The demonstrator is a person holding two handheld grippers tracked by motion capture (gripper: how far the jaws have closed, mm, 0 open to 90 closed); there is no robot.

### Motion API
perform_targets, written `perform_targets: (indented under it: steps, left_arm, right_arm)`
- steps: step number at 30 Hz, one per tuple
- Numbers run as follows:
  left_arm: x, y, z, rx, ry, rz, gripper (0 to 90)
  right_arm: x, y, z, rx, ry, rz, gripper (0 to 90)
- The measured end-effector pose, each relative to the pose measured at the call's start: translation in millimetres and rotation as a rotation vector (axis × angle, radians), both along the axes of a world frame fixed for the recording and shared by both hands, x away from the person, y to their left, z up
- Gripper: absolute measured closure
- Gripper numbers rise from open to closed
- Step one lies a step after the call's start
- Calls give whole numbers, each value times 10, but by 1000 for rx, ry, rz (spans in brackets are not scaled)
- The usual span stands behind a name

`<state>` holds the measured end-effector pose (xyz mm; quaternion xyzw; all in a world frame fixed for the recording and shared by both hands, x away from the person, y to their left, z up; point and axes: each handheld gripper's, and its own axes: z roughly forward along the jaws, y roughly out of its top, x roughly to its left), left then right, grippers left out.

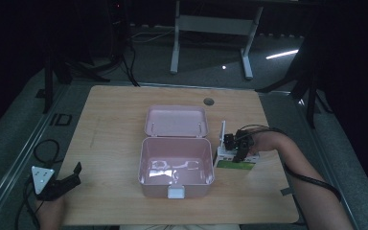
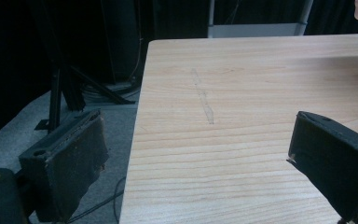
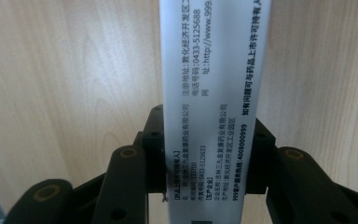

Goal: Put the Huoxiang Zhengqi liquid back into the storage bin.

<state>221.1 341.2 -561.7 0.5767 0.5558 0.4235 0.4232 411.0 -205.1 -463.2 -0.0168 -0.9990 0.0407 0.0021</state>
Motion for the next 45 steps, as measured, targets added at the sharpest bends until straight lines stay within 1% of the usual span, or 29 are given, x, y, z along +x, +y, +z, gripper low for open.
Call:
perform_targets:
  steps: [8,10,11,12,15,18,19,21,22,23,28,31,32,33,34,35,39,40,41,43,44,45]
  left_arm:
    - [0,-2,0,1,1,0,45]
    - [1,-2,1,2,3,-1,45]
    - [1,-2,1,2,3,-1,45]
    - [1,-2,0,2,2,0,45]
    - [0,-2,0,0,1,2,45]
    - [1,-2,0,1,2,1,45]
    - [1,-2,1,2,3,1,45]
    - [1,-3,1,2,2,2,45]
    - [1,-3,1,2,2,2,45]
    - [1,-3,1,2,3,2,45]
    - [2,-5,1,4,4,4,45]
    - [1,-3,1,2,3,4,45]
    - [1,-3,1,2,3,4,45]
    - [2,-2,1,1,3,3,45]
    - [2,-2,1,1,3,3,45]
    - [1,-3,1,1,2,4,45]
    - [1,-2,1,1,2,3,45]
    - [1,-2,1,1,2,3,45]
    - [0,-2,1,0,2,4,45]
    - [0,-2,0,0,1,4,45]
    - [0,-2,0,0,1,4,45]
    - [1,-2,0,0,1,4,45]
  right_arm:
    - [-85,-29,128,13,40,-36,616]
    - [-118,-32,144,10,54,-34,616]
    - [-118,-32,144,10,54,-34,616]
    - [-154,-42,162,4,73,-46,616]
    - [-207,-56,195,1,61,-41,616]
    - [-265,-75,235,-3,63,-38,616]
    - [-286,-81,249,-7,68,-44,617]
    - [-336,-89,286,-12,63,-44,617]
    - [-336,-89,286,-12,63,-44,617]
    - [-380,-98,329,-9,58,-42,617]
    - [-464,-119,449,-2,51,-44,617]
    - [-495,-119,512,0,44,-41,617]
    - [-495,-119,512,0,44,-41,617]
    - [-507,-117,559,0,43,-45,617]
    - [-507,-117,559,0,43,-45,617]
    - [-522,-110,611,-4,38,-46,617]
    - [-542,-96,725,-5,27,-45,617]
    - [-542,-96,725,-5,27,-45,617]
    - [-540,-91,782,-2,23,-59,617]
    - [-541,-83,846,0,12,-60,617]
    - [-541,-83,846,0,12,-60,617]
    - [-550,-71,916,2,5,-56,617]
